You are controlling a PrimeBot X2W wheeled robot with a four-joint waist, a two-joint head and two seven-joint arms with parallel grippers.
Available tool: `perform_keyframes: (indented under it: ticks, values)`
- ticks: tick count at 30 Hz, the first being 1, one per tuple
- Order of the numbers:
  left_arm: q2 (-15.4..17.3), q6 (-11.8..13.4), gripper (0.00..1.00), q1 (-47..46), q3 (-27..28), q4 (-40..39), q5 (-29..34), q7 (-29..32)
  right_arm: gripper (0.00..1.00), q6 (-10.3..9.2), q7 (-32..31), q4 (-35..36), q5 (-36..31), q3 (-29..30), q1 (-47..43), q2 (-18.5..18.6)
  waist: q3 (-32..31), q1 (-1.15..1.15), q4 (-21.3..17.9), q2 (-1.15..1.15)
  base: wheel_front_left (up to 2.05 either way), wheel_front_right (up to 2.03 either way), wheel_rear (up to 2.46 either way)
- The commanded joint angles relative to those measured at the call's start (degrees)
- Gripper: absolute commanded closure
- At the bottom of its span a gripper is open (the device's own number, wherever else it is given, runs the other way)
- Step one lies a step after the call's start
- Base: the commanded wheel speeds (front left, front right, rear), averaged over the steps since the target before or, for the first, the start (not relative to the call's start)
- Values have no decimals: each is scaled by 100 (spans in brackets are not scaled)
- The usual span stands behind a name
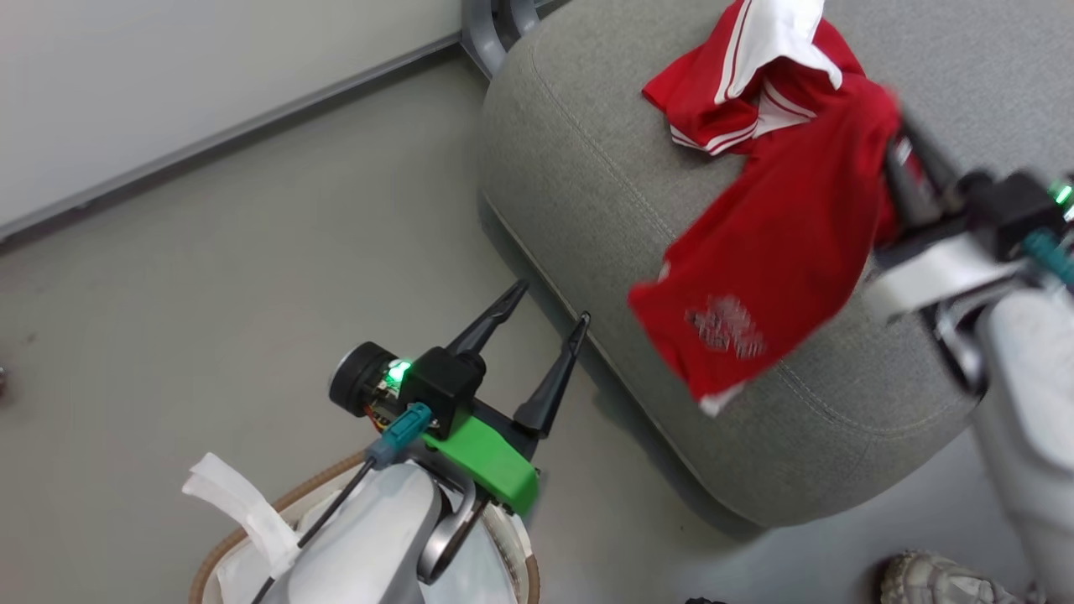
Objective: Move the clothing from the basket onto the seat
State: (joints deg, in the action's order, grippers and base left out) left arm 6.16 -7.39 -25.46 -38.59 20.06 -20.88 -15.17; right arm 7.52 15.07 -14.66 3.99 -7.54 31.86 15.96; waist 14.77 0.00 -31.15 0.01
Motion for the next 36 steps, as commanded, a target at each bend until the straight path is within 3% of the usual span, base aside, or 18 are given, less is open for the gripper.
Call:
perform_keyframes:
  ticks: [1, 5, 14, 21, 30, 31, 32, 36]
  values:
    - [105, -16, 0, -133, 56, 4, 61, 5, 100, -6, 12, -64, -33, 59, 355, 142, 313, 0, -51, -1, 0, 0, 0]
    - [235, -16, 0, -174, 120, -52, 183, 5, 100, -6, 12, -472, -150, 201, 1353, 586, 659, 0, 13, -1, 0, 0, 0]
    - [384, -17, 0, -693, -121, -190, 323, 5, 100, -7, 12, -1944, -591, 1248, 2953, 1318, 1598, 0, 690, -1, 0, 0, 0]
    - [416, -17, 0, -958, -194, -141, 312, 5, 100, -6, 12, -2880, -1043, 1984, 3172, 1208, 2149, 0, 1124, -1, 0, 0, 0]
    - [464, -17, 0, -1088, -66, -132, 386, 5, 100, -6, 12, -3433, -1436, 3190, 2365, 634, 2488, 0, 1398, -1, 0, 0, 0]
    - [453, -17, 0, -1085, -41, -127, 384, 5, 81, -6, 11, -3456, -1479, 3332, 2270, 569, 2487, 0, 1414, -1, 0, 0, 0]
    - [442, -17, 0, -1078, -20, -120, 386, 5, 0, -6, 12, -3430, -1511, 3433, 2195, 509, 2475, 0, 1421, -1, 0, 0, 0]
    - [403, -17, 0, -948, 104, -64, 365, 5, 0, -6, 11, -3268, -1593, 3673, 1834, 256, 2317, 0, 1398, -1, 0, 0, 0]
